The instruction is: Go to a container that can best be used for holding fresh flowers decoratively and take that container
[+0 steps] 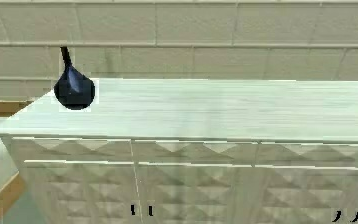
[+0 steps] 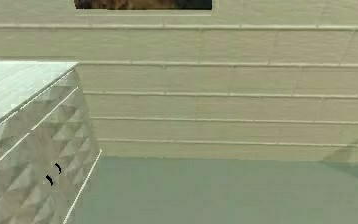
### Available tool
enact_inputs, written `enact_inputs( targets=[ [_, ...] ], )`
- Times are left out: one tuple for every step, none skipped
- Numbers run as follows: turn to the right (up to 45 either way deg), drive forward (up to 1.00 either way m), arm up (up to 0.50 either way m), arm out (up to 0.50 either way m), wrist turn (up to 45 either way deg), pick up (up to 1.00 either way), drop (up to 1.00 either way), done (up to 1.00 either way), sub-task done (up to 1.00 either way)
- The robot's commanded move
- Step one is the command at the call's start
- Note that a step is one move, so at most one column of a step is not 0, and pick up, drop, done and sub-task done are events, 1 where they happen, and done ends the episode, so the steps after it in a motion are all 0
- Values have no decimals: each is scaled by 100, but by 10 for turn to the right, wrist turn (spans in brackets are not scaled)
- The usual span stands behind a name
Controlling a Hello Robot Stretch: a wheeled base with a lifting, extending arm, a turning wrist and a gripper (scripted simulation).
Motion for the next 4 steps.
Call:
enact_inputs(
  targets=[
    [-450,0,0,0,0,0,0,0,0],
    [-450,0,0,0,0,0,0,0,0],
    [-240,0,0,0,0,0,0,0,0],
    [450,0,0,0,0,0,0,0,0]
  ],
)
